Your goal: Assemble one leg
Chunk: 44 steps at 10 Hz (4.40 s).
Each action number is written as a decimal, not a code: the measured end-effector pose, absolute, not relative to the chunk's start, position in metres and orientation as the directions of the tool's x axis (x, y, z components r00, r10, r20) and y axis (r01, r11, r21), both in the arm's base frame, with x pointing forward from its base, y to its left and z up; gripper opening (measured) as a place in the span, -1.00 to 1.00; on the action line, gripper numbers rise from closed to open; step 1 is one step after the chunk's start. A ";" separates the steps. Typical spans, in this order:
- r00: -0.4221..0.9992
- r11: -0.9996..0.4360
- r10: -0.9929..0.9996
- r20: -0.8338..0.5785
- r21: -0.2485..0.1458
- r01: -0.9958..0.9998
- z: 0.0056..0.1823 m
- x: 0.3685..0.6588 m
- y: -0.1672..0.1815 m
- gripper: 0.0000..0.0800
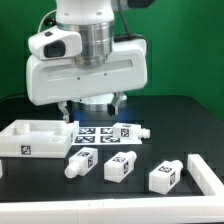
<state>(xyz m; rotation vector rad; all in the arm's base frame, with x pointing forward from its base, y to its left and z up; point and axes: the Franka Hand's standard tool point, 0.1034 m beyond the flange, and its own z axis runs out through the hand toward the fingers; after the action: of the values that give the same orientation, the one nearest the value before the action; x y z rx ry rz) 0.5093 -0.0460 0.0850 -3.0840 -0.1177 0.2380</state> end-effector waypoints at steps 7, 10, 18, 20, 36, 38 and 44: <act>0.992 -0.998 -0.029 -0.125 -0.060 -0.037 0.068 0.517 -0.057 0.62; 0.980 -0.986 -0.140 -0.145 -0.066 -0.151 0.041 0.504 -0.069 0.62; 0.993 -0.996 -0.069 -0.095 -0.057 -0.074 0.021 0.505 -0.071 0.30; 0.993 -0.996 -0.068 -0.094 -0.057 -0.074 0.021 0.505 -0.071 -0.29; 0.986 -0.993 -0.092 -0.142 -0.062 -0.102 0.057 0.542 -0.092 0.61; 0.962 -0.971 -0.225 -0.154 -0.040 -0.234 0.057 0.540 -0.046 0.62; 0.961 -0.971 -0.236 -0.142 -0.013 -0.240 0.022 0.533 -0.002 0.62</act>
Offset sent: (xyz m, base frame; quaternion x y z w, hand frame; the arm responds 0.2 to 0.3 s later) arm 0.0000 0.0000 0.0000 0.0000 0.0000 0.0000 1.0000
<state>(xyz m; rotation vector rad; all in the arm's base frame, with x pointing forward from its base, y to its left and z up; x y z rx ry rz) 0.5332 -0.0016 0.0219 -3.0817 0.3735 0.2178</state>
